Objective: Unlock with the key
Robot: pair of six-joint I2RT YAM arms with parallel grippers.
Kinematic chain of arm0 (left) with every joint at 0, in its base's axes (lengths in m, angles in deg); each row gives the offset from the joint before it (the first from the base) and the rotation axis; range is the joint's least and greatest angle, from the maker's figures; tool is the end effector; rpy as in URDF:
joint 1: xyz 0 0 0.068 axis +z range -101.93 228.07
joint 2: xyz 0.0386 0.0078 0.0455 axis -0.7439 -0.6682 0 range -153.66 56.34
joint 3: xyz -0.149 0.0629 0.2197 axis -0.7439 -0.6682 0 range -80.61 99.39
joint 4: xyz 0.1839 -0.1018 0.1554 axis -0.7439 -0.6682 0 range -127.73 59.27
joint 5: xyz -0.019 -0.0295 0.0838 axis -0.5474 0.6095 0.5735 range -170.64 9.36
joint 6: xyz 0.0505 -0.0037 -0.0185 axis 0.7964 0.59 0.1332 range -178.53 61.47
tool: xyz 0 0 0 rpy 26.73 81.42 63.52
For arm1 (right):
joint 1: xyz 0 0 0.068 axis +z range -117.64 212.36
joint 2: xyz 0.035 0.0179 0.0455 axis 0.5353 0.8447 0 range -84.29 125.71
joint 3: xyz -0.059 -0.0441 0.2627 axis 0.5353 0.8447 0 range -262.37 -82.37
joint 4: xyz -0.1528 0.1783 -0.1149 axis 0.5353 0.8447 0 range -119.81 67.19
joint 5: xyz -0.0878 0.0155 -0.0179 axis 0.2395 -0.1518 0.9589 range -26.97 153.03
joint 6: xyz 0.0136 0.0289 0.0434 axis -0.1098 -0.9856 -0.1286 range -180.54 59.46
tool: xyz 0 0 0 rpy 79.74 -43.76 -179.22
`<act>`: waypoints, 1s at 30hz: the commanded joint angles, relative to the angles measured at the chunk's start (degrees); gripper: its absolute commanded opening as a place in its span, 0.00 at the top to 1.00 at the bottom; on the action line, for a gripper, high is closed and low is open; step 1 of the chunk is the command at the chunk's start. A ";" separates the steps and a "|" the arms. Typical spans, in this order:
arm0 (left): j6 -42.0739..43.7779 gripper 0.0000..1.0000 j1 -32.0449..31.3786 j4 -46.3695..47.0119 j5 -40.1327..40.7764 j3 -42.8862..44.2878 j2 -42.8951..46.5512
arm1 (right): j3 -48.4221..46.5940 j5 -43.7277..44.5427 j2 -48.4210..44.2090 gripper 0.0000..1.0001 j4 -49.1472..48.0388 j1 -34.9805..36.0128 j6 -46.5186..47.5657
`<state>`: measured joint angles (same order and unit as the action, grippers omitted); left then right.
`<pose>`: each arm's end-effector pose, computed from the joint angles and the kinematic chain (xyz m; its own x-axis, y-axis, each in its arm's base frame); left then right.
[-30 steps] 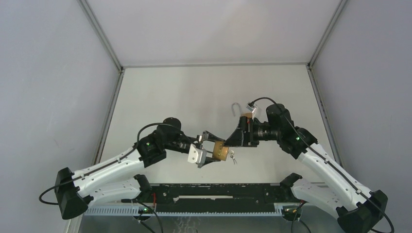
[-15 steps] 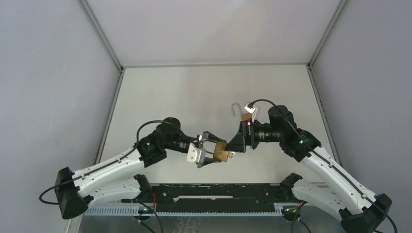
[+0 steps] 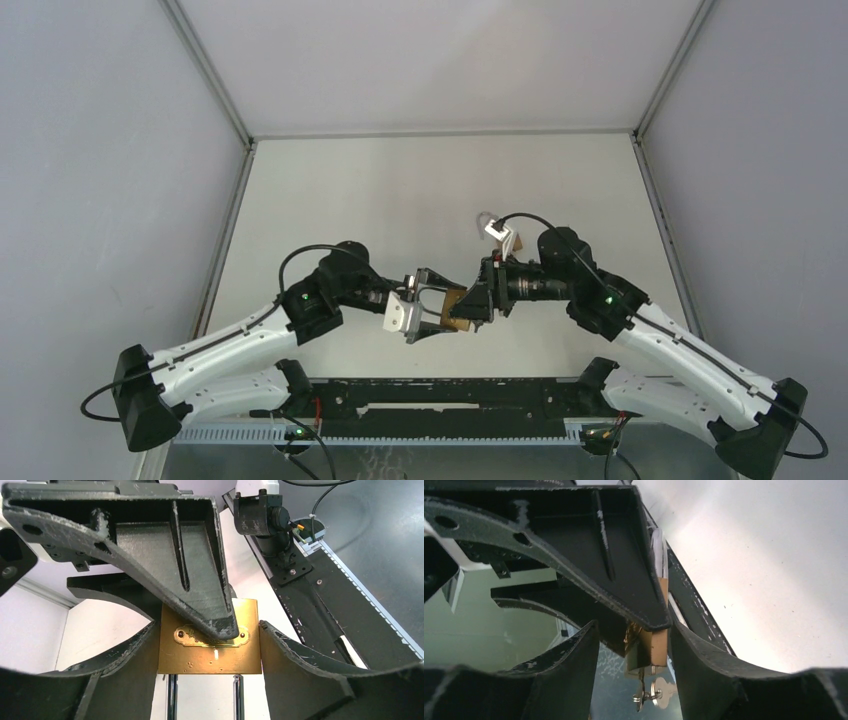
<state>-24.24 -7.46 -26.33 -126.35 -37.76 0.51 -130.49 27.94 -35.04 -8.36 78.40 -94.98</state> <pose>0.1044 -0.1970 0.3206 0.4802 -0.0046 -0.8771 0.8542 -0.2248 0.4688 0.1165 0.1502 0.3291 -0.7613 -0.1229 -0.6366 -0.6389 0.3096 0.7042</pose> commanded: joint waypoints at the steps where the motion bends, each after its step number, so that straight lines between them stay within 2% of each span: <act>1: -0.96 1.00 -0.11 7.72 -1.79 1.98 1.66 | 1.75 4.82 -1.52 0.44 -6.68 0.80 -3.98; 4: -1.17 1.00 -0.19 7.72 -1.58 1.56 1.96 | 2.68 6.94 -2.50 0.59 -7.18 0.91 -5.50; 9: -1.54 1.00 -0.29 7.72 -1.62 1.53 1.90 | 2.77 8.20 -3.23 0.97 -6.85 0.89 -5.85; 11: -1.86 0.93 -0.28 7.71 -1.52 1.53 1.73 | 2.77 8.74 -3.65 1.00 -6.46 0.90 -5.71; 12: -2.43 0.83 -0.29 7.72 -1.49 1.52 1.65 | 2.77 8.76 -3.90 1.00 -6.35 0.89 -5.46; 13: -3.18 0.69 -0.28 7.72 -1.37 1.53 1.62 | 2.77 8.73 -4.23 1.00 -6.26 0.89 -5.32; 14: -3.86 0.40 -0.28 7.60 -1.31 1.53 1.59 | 2.77 8.68 -4.52 1.00 -6.17 0.71 -5.15; 15: -4.33 0.18 -0.28 7.33 -1.04 1.53 1.67 | 2.77 8.50 -4.88 1.00 -6.02 0.40 -5.12; 16: -4.52 0.02 -0.33 7.04 -0.82 1.42 1.84 | 2.77 8.26 -5.20 1.00 -5.87 0.02 -5.05; 24: -4.64 0.00 -0.30 6.28 5.60 -2.19 6.38 | 2.77 5.06 -7.58 1.00 -4.08 -4.56 -4.72; 30: -7.01 0.00 -0.20 5.55 14.27 -3.95 10.46 | 1.32 3.71 -8.31 1.00 -0.49 -8.18 -3.03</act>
<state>-28.20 -7.52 -22.00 -119.53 -39.73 8.44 -125.99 34.28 -41.36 -6.00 72.15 -99.57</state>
